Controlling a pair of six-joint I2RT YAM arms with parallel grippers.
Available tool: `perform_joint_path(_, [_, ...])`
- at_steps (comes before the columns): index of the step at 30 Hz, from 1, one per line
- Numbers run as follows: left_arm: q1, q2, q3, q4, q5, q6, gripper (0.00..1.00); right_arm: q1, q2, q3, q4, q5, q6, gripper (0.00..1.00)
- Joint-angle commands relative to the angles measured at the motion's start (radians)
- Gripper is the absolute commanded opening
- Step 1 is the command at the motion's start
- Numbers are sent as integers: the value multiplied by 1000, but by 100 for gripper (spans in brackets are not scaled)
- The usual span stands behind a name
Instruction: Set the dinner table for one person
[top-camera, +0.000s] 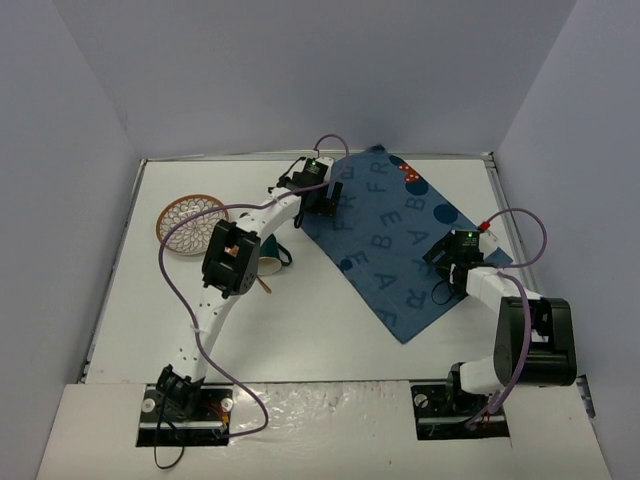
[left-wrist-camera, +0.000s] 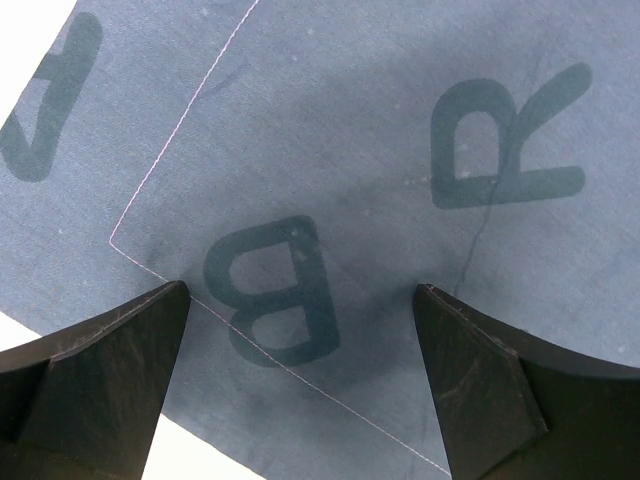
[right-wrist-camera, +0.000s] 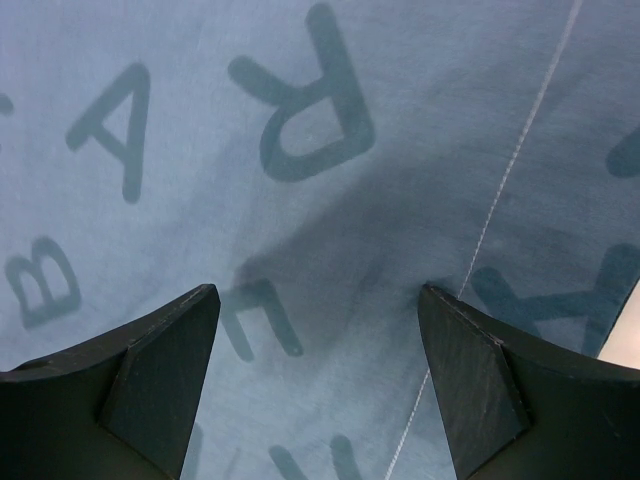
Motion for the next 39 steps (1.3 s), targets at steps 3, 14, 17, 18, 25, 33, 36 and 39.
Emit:
perform_joint_path(3, [-5, -119, -266, -33, -1, -192, 90, -72, -11, -100, -10, -10, 96, 78])
perform_joint_path(14, [-14, -305, -526, 26, -62, -226, 90, -113, -452, -186, -353, -8, 144, 78])
perform_joint_path(17, [-15, -304, -511, 29, -60, -214, 90, -110, -508, -160, -361, -3, 90, 79])
perform_joint_path(18, [-15, -307, -496, 33, -60, -206, 90, -108, -516, -133, -359, 9, 62, 79])
perform_joint_path(25, [-21, -380, -335, 14, -25, -167, 93, -102, -426, 31, -251, 19, -61, 78])
perform_joint_path(33, [-27, -337, -292, 36, 29, -145, 95, -101, -134, 68, -4, -14, -71, 77])
perform_joint_path(36, [-27, -302, -290, 44, 40, -133, 95, -106, -79, 44, 70, 4, -66, 77])
perform_joint_path(39, [-27, -262, -277, 49, 59, -118, 95, -115, -42, 9, 127, 36, -56, 77])
